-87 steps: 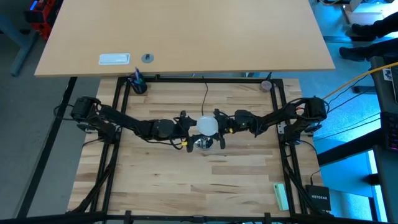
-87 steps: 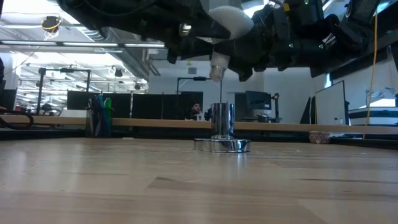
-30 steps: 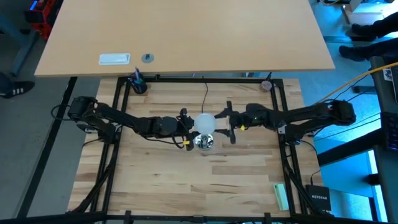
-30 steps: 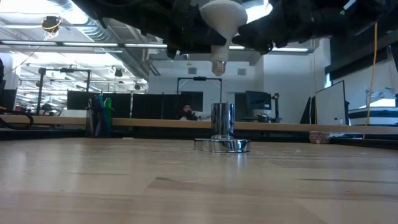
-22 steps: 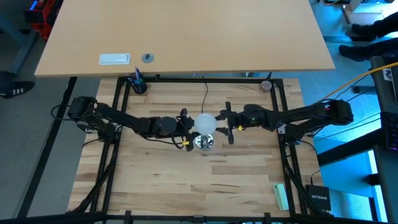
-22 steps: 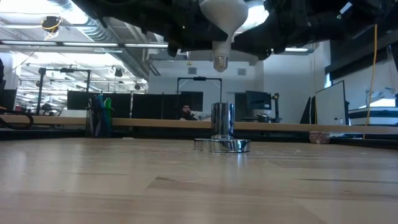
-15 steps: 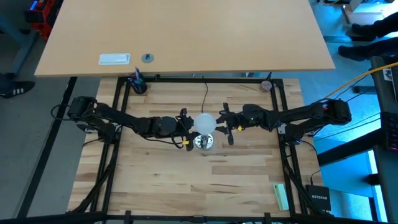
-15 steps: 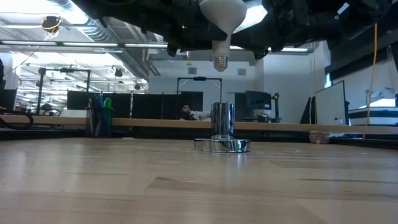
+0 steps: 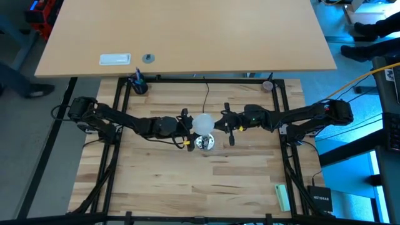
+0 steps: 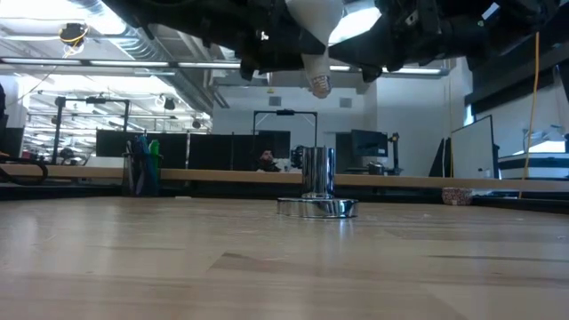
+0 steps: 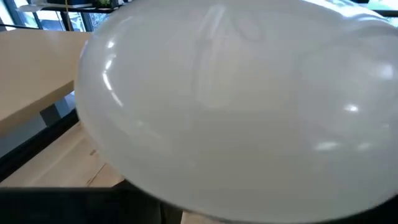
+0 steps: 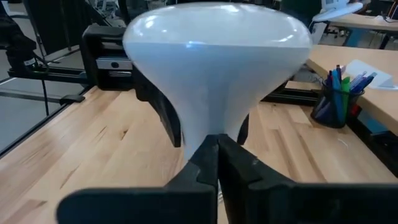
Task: Screw lightbulb
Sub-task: Insert the lightbulb on the lamp
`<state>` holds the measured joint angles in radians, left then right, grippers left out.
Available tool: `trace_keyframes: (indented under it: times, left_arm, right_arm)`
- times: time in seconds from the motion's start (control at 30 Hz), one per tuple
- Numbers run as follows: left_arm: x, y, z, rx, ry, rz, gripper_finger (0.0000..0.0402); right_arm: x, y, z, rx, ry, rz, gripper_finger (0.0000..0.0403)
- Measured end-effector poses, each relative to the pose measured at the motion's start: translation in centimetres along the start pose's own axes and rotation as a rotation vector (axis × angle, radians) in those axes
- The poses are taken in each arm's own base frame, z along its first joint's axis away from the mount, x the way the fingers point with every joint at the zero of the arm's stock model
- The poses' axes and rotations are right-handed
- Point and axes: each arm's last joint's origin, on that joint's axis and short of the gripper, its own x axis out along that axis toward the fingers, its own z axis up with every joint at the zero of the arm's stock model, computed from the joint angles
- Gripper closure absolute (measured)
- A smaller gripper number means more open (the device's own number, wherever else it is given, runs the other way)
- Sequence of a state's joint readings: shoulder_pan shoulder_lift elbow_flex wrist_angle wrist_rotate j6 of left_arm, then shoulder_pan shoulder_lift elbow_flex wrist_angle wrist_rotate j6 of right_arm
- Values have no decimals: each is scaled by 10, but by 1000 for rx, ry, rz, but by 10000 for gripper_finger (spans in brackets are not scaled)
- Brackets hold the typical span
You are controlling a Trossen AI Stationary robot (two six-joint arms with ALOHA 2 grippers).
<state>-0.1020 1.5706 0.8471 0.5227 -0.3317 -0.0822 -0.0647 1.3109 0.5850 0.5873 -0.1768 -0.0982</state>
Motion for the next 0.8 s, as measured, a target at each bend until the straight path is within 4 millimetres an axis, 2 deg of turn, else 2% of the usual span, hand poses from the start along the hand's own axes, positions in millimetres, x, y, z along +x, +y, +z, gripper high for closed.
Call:
trace_keyframes:
  times: [0.27, 0.53, 0.8]
  left_arm:
    - [3, -1, 2, -6, -48, -10, 224]
    - [5, -1, -5, -20, 4, -13, 225]
    - [5, -1, -6, -38, 12, -13, 225]
  right_arm:
    - [12, 8, -9, 4, 10, 23, 396]
    - [17, 6, 1, -14, 16, 23, 395]
    - [17, 6, 1, -20, 47, 25, 397]
